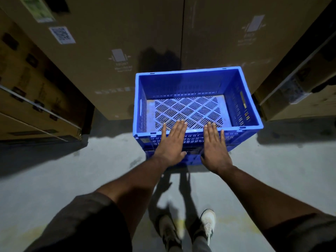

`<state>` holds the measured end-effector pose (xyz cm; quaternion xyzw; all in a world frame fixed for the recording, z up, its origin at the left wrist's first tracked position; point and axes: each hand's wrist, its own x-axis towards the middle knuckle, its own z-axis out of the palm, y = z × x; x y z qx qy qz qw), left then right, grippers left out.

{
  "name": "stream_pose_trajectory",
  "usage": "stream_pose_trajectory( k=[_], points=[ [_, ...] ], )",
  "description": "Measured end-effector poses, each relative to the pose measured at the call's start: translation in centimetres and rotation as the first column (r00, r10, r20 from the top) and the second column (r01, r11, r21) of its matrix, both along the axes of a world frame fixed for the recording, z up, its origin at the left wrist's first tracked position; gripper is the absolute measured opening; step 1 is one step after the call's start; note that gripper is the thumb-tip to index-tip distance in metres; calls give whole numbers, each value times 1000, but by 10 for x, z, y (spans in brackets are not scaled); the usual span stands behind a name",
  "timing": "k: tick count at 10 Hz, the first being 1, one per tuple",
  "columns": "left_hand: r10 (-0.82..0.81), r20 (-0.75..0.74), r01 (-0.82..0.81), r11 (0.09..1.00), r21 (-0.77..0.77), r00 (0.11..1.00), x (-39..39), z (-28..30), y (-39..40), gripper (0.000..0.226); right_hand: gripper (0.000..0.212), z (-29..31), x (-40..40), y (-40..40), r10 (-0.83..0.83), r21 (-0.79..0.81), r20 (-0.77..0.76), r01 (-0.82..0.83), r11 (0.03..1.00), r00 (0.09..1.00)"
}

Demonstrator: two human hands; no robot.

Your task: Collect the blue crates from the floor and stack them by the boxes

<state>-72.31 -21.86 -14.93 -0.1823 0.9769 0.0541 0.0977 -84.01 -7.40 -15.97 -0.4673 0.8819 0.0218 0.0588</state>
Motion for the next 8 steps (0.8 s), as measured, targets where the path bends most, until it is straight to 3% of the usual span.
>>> stream_pose_trajectory(
  k=[1,4,6,8],
  points=[
    [16,-2,-17,999,-42,1000,15,-5,19,109,104,0,-3,0,5,57,13,-5,998,1000],
    [-21,184,-19,977,214,983,4,40,-1,112,99,44,-12,-13,-26,208,187,-13,978,982],
    [19,168,-56,974,219,986,21,76,26,108,88,80,6,9,-91,86,222,73,994,971],
    [170,80,-182,965,188,982,56,115,66,103,84,124,19,45,-64,45,195,56,997,979]
  ],
)
